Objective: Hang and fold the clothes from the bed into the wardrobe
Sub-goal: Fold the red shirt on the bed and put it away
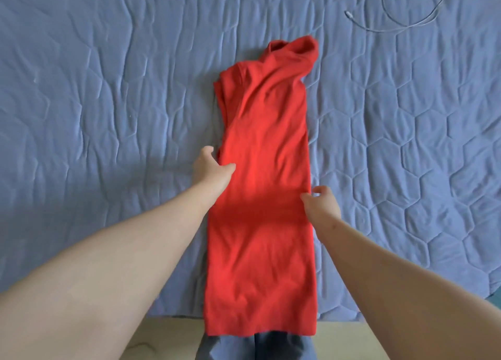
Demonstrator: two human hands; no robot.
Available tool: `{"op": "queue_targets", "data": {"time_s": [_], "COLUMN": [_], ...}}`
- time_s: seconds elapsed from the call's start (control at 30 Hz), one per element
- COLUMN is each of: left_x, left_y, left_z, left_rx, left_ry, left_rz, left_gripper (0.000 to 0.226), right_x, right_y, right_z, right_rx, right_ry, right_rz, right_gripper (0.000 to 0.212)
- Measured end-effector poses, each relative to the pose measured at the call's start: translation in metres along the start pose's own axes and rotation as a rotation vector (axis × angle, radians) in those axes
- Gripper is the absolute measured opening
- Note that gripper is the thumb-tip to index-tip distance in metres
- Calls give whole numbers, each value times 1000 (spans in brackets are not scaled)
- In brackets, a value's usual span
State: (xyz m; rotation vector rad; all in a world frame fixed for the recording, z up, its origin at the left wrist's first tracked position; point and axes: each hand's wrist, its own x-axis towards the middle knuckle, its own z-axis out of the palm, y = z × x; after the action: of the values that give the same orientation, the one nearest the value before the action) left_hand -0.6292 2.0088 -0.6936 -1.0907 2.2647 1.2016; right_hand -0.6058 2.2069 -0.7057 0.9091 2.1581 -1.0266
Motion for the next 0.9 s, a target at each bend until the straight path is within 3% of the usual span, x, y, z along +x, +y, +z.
{"op": "queue_targets", "data": {"time_s": [0.27,0.37,0.47,0.6,0.7,0.77,0.9], "left_x": [71,95,122,147,155,152,133], "left_y": [107,145,179,205,221,218,201], "left_z": [17,31,54,74,75,74,71], "left_rx": [248,312,373,656,717,659,570], "left_ry": [181,258,188,114,91,100,146], "left_rz": [533,682,693,579,556,592,837], "left_gripper": [37,36,32,38,33,25,15], "right_x": [87,119,154,185,200,198,190], "right_y": [-88,-112,-135,-149,-153,-154,-174], "right_z": [-25,-37,-40,-34,-36,-37,-49], "right_rx": [93,147,213,330,224,204,342], "right_ry": [9,30,-9,-107,-125,-138,48], "right_rz": [-161,-224,-273,-200,-153,-142,-311], "right_gripper": [50,50,53,58,58,55,42]}}
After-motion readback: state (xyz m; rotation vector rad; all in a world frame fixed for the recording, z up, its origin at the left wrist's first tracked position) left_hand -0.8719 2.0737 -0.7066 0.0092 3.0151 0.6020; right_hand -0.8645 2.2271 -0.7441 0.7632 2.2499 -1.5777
